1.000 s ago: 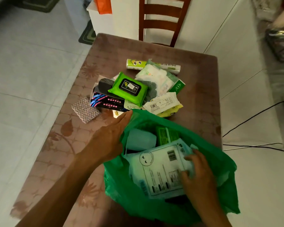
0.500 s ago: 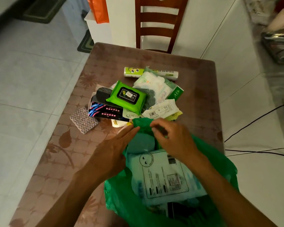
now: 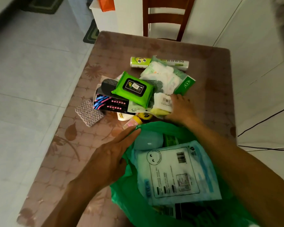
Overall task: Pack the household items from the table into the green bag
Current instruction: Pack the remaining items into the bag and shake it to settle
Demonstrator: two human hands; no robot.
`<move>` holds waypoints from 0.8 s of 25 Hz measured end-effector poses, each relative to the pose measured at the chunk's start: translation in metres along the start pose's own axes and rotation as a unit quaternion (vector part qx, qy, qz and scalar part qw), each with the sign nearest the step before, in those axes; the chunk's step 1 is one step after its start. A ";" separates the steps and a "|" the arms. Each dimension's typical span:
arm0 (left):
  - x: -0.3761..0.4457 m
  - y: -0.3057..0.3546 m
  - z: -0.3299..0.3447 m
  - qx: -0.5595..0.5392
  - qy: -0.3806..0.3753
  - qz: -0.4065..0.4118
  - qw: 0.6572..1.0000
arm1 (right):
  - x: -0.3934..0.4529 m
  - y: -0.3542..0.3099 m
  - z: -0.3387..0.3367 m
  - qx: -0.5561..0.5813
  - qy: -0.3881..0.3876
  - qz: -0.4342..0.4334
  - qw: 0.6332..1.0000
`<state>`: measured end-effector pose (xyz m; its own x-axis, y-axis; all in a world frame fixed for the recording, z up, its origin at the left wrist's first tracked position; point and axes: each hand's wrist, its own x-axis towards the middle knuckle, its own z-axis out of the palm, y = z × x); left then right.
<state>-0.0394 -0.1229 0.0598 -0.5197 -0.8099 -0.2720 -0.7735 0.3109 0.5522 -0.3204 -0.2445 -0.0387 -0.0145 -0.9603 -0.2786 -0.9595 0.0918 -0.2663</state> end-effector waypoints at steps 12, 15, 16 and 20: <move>0.000 0.004 0.017 -0.081 -0.003 -0.019 0.997 | -0.214 -0.036 -0.007 -0.014 -0.063 -0.150 0.987; -0.004 -0.007 0.019 -0.068 0.009 -0.010 0.998 | -0.195 -0.051 0.005 -0.101 -0.068 -0.139 0.983; -0.005 -0.009 0.018 -0.071 0.019 -0.002 0.997 | -0.190 -0.060 -0.007 -0.072 -0.034 -0.151 0.985; -0.009 -0.005 0.020 -0.080 0.059 0.020 0.995 | -0.142 -0.118 -0.044 0.046 0.133 -0.206 0.968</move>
<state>-0.0377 -0.1075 0.0438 -0.4958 -0.8542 -0.1568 -0.6804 0.2698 0.6814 -0.2174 -0.1302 0.0729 0.2812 -0.9529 0.1139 -0.8699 -0.3032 -0.3890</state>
